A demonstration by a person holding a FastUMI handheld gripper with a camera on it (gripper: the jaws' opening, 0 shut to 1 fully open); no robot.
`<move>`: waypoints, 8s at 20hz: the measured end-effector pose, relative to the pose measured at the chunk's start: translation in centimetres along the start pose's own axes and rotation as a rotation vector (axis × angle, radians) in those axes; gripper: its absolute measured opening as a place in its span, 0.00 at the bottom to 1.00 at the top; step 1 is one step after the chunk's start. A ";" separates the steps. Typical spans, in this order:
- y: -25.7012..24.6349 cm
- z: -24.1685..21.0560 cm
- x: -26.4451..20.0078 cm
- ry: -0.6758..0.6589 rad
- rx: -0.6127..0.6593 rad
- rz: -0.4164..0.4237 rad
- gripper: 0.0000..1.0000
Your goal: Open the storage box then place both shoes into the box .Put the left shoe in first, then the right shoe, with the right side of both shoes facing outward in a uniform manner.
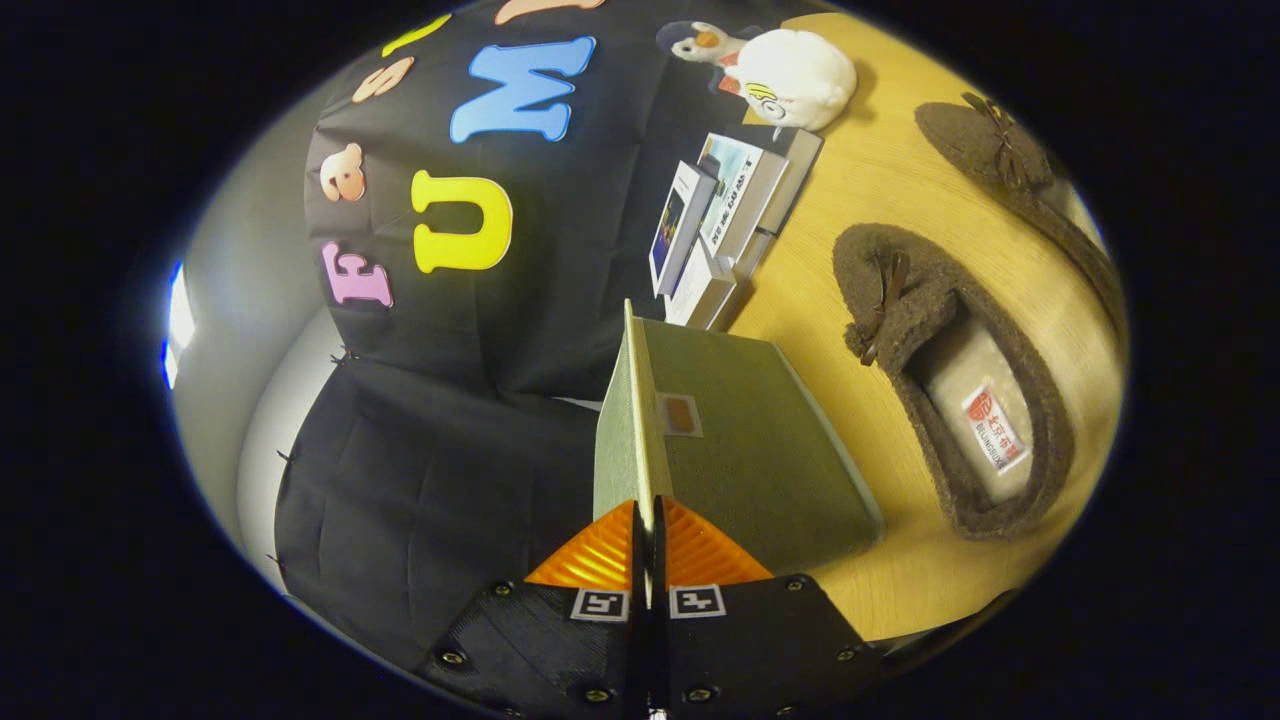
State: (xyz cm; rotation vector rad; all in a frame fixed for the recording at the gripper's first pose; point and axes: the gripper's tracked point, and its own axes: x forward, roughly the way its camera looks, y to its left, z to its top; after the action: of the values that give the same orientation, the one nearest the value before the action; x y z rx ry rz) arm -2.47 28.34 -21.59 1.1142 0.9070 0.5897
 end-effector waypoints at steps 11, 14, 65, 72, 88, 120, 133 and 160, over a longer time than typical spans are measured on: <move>8.4 -1.6 -0.3 0.051 -0.185 0.069 0.00; 11.3 -2.5 0.9 0.071 -0.266 0.080 0.00; -3.8 13.1 -7.1 -0.161 -1.008 -0.620 0.97; -10.7 12.2 -6.6 -0.043 -0.921 -0.712 0.98; -18.8 9.7 -4.4 0.165 -0.750 -0.777 0.39; 2.8 6.2 4.5 -0.033 -0.522 -0.517 0.00; -2.1 -1.9 14.0 0.157 -0.534 -0.589 0.00; 3.3 6.5 -1.5 0.026 -0.860 -0.450 0.98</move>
State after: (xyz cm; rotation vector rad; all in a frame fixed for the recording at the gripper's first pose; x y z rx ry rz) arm 2.41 25.01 -17.00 0.1207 0.7675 0.5320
